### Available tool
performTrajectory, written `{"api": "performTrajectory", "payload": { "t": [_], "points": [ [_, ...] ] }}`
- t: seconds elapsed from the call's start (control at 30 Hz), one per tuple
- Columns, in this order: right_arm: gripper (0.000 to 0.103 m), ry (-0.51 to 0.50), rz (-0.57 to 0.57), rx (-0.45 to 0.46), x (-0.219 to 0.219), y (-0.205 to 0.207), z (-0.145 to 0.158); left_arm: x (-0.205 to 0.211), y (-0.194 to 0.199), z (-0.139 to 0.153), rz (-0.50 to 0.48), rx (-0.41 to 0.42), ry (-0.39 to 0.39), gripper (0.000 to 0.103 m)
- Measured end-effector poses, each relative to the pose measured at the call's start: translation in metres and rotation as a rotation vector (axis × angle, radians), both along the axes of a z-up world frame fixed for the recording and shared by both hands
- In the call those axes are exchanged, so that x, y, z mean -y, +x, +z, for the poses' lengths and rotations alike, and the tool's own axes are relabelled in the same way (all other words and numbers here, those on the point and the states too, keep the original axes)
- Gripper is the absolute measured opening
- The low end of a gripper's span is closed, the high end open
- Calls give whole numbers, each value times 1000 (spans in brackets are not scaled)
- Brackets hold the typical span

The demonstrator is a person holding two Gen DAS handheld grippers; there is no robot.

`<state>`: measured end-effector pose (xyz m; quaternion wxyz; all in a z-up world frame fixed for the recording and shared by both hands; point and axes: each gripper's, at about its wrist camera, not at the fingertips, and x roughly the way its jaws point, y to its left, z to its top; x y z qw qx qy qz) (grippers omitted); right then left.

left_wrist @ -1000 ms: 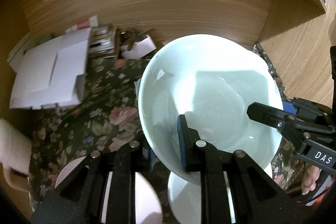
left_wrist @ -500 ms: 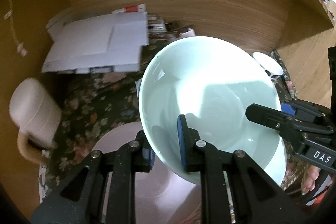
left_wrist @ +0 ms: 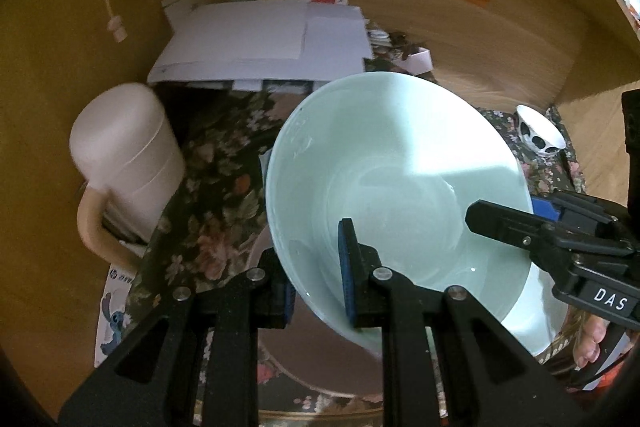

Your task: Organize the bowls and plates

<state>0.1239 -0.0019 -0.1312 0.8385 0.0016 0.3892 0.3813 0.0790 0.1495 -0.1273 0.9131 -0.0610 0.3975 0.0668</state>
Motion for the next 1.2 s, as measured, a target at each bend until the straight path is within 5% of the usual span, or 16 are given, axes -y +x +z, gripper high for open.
{"api": "performTrajectory", "payload": {
  "t": [0.73, 1.2],
  "points": [
    [28, -75, 38, -113, -26, 0, -41, -20, -8, -35, 10, -72, -34, 19],
    [30, -113, 41, -80, -21, -8, -33, -12, -6, -41, -1, -68, 25, 19]
  ]
}}
